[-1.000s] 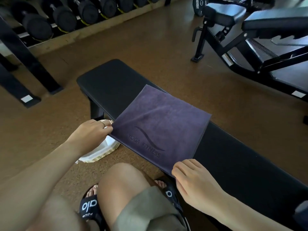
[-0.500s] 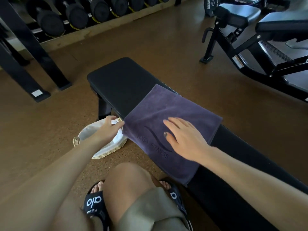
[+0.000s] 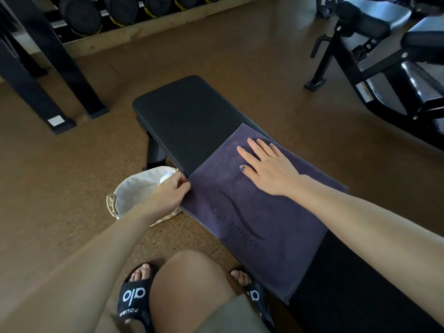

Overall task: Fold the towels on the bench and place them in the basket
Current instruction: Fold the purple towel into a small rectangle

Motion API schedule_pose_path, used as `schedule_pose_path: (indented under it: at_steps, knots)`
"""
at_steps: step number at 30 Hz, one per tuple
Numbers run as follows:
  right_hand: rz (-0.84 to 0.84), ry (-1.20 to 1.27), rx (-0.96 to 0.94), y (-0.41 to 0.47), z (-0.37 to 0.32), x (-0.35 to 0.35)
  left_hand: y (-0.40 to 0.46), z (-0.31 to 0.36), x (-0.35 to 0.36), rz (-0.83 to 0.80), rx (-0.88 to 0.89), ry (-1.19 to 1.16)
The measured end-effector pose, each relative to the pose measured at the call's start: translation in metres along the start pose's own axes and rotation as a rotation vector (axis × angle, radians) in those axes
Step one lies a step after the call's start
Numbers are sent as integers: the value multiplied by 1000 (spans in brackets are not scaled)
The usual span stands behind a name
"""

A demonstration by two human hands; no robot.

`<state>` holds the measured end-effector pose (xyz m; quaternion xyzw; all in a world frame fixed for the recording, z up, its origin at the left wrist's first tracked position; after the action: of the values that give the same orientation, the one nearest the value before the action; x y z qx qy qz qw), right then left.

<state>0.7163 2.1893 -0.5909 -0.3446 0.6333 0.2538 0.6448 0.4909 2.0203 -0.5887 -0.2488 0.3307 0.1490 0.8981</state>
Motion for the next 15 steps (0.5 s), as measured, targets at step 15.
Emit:
schedule_pose_path:
  at_steps: [15]
  knots:
    - [68,137,125,48,15,-9,-2,6,-4,-69,1,-1]
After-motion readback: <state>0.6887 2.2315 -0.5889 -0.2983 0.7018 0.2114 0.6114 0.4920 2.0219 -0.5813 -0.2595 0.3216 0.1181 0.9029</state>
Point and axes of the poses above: each hand's wrist, its own y-axis towards the middle knuckle, its own x-axis out of the palm, z = x × y, the point moved 1 cm from there along y, towards the middle knuckle, and after that the axes turned 1 degree about y, right-handed, at the moved point
